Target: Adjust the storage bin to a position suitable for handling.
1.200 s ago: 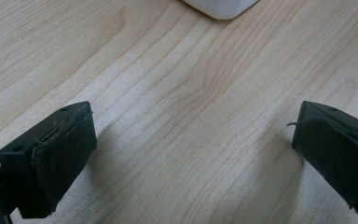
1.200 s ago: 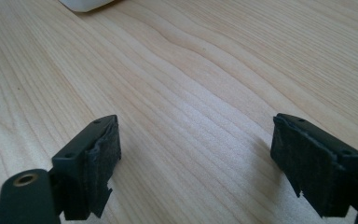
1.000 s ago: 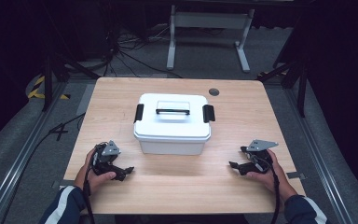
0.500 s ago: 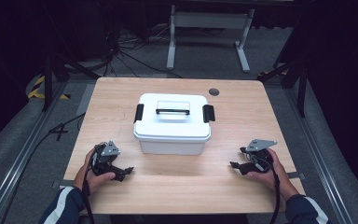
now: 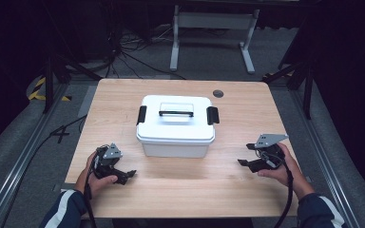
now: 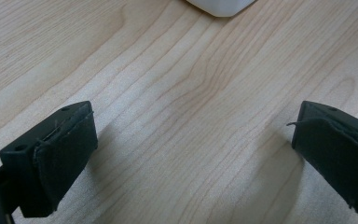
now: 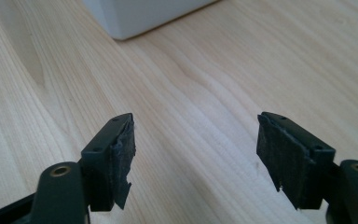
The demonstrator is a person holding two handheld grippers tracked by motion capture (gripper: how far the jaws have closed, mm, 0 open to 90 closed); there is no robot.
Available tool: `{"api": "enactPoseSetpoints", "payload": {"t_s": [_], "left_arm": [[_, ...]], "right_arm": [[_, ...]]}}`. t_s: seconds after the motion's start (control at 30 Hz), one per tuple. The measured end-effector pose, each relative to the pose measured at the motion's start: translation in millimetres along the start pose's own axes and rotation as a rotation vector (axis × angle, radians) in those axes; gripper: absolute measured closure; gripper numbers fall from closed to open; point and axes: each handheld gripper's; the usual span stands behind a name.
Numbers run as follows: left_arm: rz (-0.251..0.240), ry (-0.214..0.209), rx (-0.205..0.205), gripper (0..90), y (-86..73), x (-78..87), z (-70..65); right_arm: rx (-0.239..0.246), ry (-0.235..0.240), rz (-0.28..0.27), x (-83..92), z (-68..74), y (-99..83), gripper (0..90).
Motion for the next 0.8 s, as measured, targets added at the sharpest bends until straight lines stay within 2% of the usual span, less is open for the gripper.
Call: {"api": "enactPoseSetpoints", "payload": {"t_s": [0.33,0.8], "left_arm": [[0.0,0.0,-0.001,0.5,0.0,0.0,0.1],[0.0,0.0,0.0,0.5,0.0,0.0,0.0]], "right_arm": [[0.042,-0.031,-0.006,25.5,-14.6,27.0,28.0],[0.113,-0.036,-0.011,42.1,-21.1,61.9,28.9]]}}
Point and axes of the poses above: each handheld gripper's, and its own axes: x roughly backward along the jaws, y roughly out of its top, z roughly to its left, and after that the axes turned 12 degrees about x, right-handed
